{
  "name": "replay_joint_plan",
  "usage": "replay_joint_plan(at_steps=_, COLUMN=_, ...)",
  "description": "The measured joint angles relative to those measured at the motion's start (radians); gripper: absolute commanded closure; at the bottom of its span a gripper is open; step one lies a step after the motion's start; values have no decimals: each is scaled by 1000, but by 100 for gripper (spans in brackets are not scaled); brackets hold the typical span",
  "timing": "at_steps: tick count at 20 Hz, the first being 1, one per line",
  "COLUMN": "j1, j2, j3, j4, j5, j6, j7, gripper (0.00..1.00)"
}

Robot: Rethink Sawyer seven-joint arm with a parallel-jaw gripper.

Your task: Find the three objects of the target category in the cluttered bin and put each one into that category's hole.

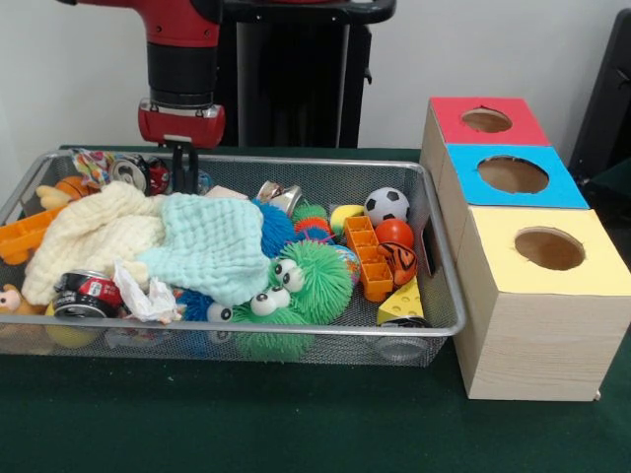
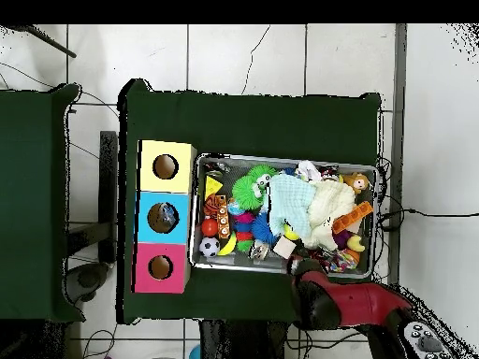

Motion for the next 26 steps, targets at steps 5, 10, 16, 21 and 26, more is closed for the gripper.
replay_joint_plan(at_steps=5, j1=-1, j2=-24, j3=4, j4=10, j5=9, j6=31, j7=0, gripper=100)
replay_joint_plan(at_steps=10, j1=-1, j2=-58, j3=10, j4=20, j5=20, j6=68, j7=0, gripper=100)
replay_joint_plan(at_steps=16, j1=-1, j2=-91, j3=21, j4=22, j5=40, j6=96, j7=0, gripper=100)
replay_joint_plan(at_steps=21, j1=-1, j2=-98, j3=25, j4=22, j5=43, j6=99, j7=0, gripper=100)
replay_joint_plan(at_steps=26, j1=-1, j2=-98, j3=26, j4=22, j5=43, j6=99, j7=0, gripper=0)
